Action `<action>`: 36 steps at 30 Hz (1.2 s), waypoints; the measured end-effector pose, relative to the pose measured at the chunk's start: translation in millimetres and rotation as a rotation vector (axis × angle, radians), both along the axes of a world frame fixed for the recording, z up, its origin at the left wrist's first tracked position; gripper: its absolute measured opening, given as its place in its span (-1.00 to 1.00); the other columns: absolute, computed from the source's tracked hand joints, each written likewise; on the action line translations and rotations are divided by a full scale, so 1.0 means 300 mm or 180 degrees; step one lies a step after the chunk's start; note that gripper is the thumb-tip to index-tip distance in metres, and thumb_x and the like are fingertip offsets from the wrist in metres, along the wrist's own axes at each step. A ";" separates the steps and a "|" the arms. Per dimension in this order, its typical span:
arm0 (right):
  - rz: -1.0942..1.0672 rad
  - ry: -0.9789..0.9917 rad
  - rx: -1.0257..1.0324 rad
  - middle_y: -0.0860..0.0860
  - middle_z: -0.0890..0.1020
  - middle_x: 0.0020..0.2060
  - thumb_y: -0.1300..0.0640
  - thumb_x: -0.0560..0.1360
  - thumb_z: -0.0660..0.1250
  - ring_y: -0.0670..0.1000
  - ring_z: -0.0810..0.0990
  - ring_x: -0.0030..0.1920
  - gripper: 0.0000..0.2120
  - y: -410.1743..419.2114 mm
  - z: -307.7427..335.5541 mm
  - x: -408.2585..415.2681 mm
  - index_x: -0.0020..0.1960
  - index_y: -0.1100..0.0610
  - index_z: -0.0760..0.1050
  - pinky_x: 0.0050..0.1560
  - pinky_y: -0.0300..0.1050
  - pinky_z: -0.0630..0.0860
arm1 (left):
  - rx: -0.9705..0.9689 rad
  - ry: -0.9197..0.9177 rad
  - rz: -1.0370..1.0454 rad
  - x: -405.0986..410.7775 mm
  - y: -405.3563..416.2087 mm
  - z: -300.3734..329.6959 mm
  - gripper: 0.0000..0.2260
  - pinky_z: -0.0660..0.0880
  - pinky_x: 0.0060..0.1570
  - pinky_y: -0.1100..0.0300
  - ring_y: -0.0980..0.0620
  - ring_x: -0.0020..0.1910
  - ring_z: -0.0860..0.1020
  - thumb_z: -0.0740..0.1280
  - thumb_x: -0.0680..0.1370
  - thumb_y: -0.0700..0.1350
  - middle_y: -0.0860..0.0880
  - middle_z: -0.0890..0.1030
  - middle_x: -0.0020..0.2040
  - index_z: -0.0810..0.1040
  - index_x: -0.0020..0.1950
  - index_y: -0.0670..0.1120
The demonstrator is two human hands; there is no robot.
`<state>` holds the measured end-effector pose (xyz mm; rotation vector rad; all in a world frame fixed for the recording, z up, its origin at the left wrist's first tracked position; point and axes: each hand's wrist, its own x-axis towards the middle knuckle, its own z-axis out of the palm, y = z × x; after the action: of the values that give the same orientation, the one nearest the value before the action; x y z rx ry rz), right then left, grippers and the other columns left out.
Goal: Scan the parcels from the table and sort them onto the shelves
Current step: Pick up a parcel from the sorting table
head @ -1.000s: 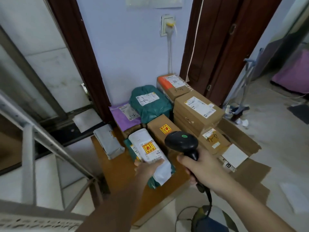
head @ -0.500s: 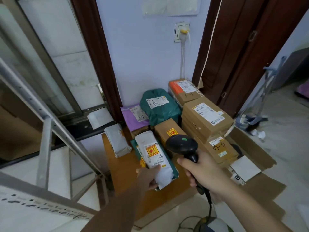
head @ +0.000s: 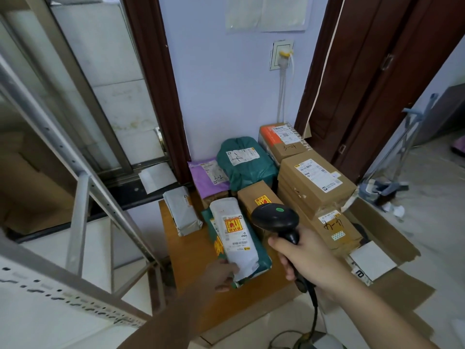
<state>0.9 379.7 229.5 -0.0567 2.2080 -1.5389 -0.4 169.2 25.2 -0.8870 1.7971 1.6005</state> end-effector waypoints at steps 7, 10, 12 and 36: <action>0.0038 0.0005 0.0023 0.04 0.56 -0.42 0.08 0.55 0.38 0.06 0.53 -0.43 -0.88 -0.014 -0.004 0.007 0.00 0.12 0.51 -0.31 -0.09 0.58 | 0.0827 0.0395 0.2307 0.052 -0.166 -0.034 -0.77 0.60 0.17 -0.22 -0.25 0.12 0.62 0.32 0.68 -0.21 -0.22 0.60 0.21 0.45 0.32 -0.18; 0.0086 -0.0027 0.0049 0.03 0.55 -0.41 0.08 0.56 0.38 0.05 0.52 -0.43 -0.87 -0.016 -0.011 0.014 0.00 0.12 0.50 -0.31 -0.06 0.57 | 0.0579 0.0489 0.2650 0.035 -0.206 -0.056 -0.57 0.64 0.17 -0.25 -0.20 0.09 0.67 0.51 0.58 -0.08 -0.18 0.63 0.19 0.41 0.34 -0.14; 0.0128 -0.0036 0.0068 0.04 0.54 -0.41 0.09 0.56 0.37 0.03 0.52 -0.43 -0.88 -0.016 -0.010 0.018 -0.01 0.12 0.49 -0.31 -0.07 0.57 | 0.0327 0.0563 0.2589 0.006 -0.225 -0.051 -0.43 0.70 0.04 -0.16 -0.17 0.03 0.72 0.60 0.49 -0.07 -0.17 0.67 0.17 0.42 0.39 -0.16; -0.0060 0.0061 -0.0180 0.12 0.50 -0.38 0.13 0.58 0.36 0.06 0.48 -0.41 -0.89 0.028 0.061 0.041 -0.05 0.15 0.48 -0.32 -0.10 0.55 | 0.0749 0.2077 0.1461 -0.277 -0.246 0.594 -0.38 0.71 -0.09 -0.13 -0.18 0.00 0.76 0.58 0.50 -0.14 -0.17 0.71 0.17 0.37 0.48 -0.02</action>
<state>13.3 388.2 247.8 -0.0685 2.1855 -1.6174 -83.5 95.4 203.5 -0.7486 1.8232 2.5692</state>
